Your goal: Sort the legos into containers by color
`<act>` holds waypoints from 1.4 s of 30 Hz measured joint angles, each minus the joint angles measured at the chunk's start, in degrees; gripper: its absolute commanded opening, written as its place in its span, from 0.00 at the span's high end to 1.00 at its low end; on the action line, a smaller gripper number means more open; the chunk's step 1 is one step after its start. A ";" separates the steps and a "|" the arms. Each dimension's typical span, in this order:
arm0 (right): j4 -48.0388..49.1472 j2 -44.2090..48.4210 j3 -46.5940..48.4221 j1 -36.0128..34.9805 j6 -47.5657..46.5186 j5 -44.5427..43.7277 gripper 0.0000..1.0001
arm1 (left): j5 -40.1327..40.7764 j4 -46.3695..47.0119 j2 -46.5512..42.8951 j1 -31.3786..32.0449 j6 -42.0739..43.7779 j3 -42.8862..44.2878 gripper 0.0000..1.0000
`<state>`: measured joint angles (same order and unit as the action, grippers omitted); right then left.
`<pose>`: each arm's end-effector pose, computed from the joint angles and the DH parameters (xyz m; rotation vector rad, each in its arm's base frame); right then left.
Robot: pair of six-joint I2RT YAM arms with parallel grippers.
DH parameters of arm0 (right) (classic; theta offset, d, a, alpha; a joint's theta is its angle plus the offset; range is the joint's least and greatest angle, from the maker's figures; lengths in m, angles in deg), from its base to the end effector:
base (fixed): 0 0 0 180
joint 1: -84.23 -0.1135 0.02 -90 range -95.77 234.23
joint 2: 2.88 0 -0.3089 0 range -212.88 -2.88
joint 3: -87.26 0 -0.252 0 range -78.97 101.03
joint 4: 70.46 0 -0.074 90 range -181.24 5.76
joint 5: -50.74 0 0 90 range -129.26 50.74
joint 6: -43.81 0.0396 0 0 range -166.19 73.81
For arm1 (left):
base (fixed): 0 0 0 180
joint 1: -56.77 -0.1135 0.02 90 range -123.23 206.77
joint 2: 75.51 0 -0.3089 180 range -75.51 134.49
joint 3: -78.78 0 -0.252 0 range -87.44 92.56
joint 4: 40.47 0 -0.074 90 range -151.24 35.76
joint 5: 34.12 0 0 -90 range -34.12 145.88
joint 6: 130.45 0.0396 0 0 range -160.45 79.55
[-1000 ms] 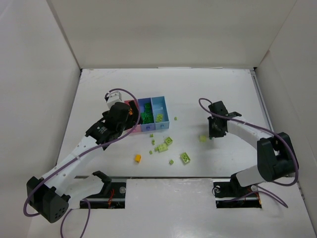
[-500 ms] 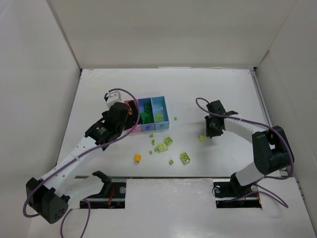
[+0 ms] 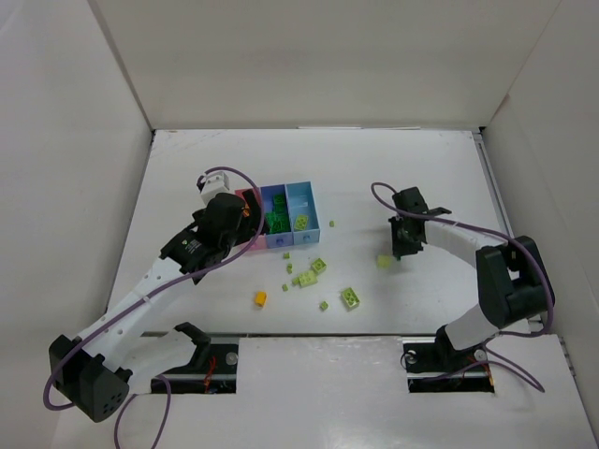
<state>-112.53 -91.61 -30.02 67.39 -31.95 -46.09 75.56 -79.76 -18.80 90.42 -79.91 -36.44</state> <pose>0.2712 0.0772 0.2067 -0.0305 2.7417 -0.0154 0.1698 -0.0970 0.3494 -0.3109 2.0841 -0.4113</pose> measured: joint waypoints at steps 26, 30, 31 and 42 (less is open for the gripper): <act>-0.59 -0.11 2.03 -1.40 -3.50 1.66 0.91 | 0.04 0.04 -0.70 0.00 0.00 0.00 0.00; -1.73 -0.11 9.90 -4.76 -4.24 1.29 0.91 | 0.09 0.02 -0.70 0.00 -0.02 0.00 0.00; -1.73 -0.11 12.44 -5.64 -4.39 1.25 0.91 | 0.09 0.02 -0.70 0.00 -0.02 0.00 0.00; 0.15 -12.17 39.82 -20.90 -7.80 3.67 0.91 | 1.70 -1.07 -2.05 0.00 -1.79 0.00 0.00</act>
<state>-112.38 -103.78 9.81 46.50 -39.75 -42.42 77.26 -80.83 -20.86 90.42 -81.70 -36.44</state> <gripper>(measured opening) 0.151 0.997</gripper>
